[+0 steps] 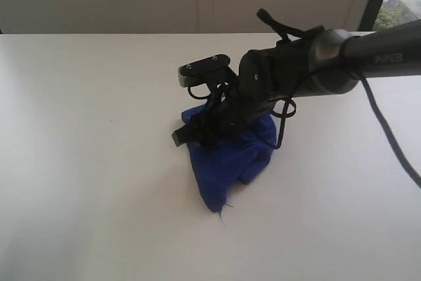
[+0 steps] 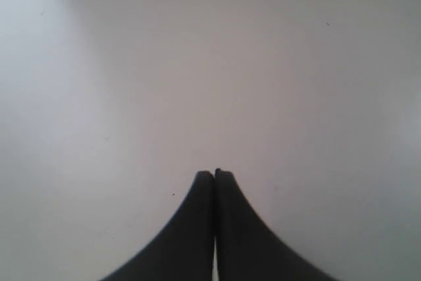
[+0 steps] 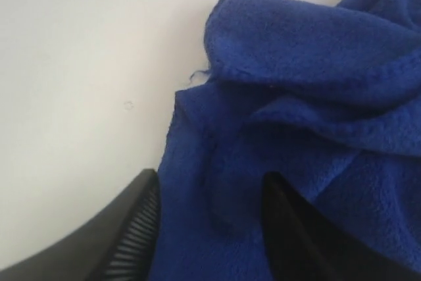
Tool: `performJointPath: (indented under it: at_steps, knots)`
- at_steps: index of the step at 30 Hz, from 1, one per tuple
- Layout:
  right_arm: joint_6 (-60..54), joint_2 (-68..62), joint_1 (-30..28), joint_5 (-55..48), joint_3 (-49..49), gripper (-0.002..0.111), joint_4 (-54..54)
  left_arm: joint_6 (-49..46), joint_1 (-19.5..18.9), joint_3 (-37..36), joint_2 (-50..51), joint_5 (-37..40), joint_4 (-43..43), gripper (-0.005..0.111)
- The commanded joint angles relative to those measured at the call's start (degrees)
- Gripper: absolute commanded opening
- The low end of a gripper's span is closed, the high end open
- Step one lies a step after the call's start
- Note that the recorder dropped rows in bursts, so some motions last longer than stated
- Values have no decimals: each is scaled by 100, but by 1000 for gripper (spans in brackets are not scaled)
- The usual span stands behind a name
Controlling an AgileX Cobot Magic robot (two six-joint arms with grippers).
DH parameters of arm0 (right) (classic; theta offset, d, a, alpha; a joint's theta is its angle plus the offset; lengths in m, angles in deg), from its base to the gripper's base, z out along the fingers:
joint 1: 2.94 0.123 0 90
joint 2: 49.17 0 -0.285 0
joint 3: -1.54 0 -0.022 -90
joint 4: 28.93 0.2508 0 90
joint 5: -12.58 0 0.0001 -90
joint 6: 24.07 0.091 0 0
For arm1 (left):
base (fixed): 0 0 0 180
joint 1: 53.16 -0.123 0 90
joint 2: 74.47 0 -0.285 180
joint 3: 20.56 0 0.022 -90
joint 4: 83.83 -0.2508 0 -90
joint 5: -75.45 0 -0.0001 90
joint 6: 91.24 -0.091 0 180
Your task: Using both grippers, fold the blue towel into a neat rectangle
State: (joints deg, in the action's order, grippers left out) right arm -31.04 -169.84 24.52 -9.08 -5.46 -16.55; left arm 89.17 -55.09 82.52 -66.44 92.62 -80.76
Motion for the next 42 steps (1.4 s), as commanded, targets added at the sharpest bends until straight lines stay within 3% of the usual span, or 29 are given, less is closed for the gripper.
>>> performJointPath:
  at_steps: [1, 4, 12, 28, 30, 36, 42]
  knots:
    - [-74, -137, 8, 173, 52, 46, -99, -1, -25, -30, -24, -26, -11, 1]
    - [-74, -161, 8, 187, 52, 38, -217, -1, -25, -30, -24, -26, -11, 1]
    - [-74, -136, 8, 174, 52, 0, -572, -1, -25, -30, -24, -26, -11, 1]
    - [-46, 518, -12, -416, 52, 0, -662, -1, -25, -30, -24, -26, -11, 1]
    - [-46, 495, -1, -469, 52, 4, -546, -1, -25, -30, -24, -26, -11, 1]
    - [-46, 241, 65, -429, 52, 34, -359, -1, -25, -30, -24, -26, -11, 1]
    - [-34, 109, 65, -104, 52, 37, -398, -1, -25, -30, -24, -26, -11, 1]
